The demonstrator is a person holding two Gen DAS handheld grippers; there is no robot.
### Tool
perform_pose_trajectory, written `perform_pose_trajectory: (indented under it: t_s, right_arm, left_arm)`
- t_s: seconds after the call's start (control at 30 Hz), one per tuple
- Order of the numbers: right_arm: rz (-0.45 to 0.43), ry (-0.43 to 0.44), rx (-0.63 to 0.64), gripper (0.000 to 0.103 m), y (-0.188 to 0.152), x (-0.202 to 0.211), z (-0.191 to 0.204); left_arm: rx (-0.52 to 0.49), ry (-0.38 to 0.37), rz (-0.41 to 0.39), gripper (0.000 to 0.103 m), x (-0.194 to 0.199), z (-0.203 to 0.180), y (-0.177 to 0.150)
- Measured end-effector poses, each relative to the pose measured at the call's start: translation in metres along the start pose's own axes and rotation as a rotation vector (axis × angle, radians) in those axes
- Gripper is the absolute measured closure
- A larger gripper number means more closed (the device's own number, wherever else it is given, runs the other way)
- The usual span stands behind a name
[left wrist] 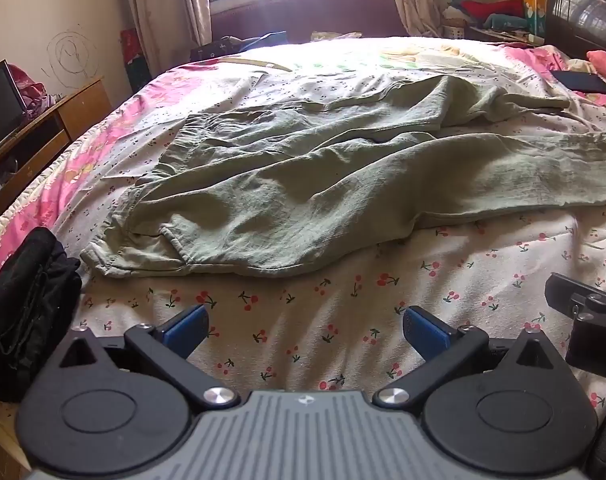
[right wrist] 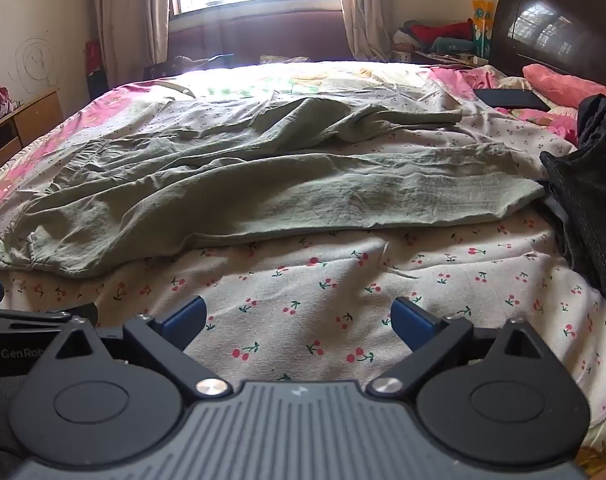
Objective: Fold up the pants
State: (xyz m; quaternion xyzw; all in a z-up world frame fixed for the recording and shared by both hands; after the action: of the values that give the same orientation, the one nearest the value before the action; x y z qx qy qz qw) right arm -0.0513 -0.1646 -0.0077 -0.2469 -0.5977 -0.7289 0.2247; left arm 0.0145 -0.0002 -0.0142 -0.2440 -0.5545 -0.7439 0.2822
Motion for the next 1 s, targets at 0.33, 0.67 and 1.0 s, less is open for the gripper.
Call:
perform_pose_trajectory:
  t_s: [0.33, 0.67, 1.0]
  right_arm:
    - [-0.004, -0.001, 0.008, 0.005, -0.0003, 0.0015, 0.0019]
    - [-0.002, 0.001, 0.003, 0.005, -0.0014, 0.0013, 0.0007]
    - [-0.002, 0.002, 0.0, 0.005, -0.0024, 0.0009, -0.0001]
  left_arm:
    - [0.001, -0.017, -0.006, 0.0, -0.0029, -0.0051, -0.0019]
    - [0.014, -0.033, -0.003, 0.0, -0.0013, 0.0009, -0.0018]
    - [0.01, -0.033, -0.005, 0.0, -0.0012, -0.0005, -0.0016]
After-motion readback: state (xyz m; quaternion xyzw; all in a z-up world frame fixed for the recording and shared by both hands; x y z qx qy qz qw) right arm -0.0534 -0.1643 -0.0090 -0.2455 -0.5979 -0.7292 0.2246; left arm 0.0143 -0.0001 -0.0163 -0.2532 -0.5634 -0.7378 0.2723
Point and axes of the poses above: each gripper's, at about its wrist camera, not at the fingertips, and x roughly against the way its jaws point, z to its left, y to its top, the point moved 2 cm from there along -x, roughly the way its jaws point, and after that the axes turned 9 degrees about y, right-handed, at the moved point
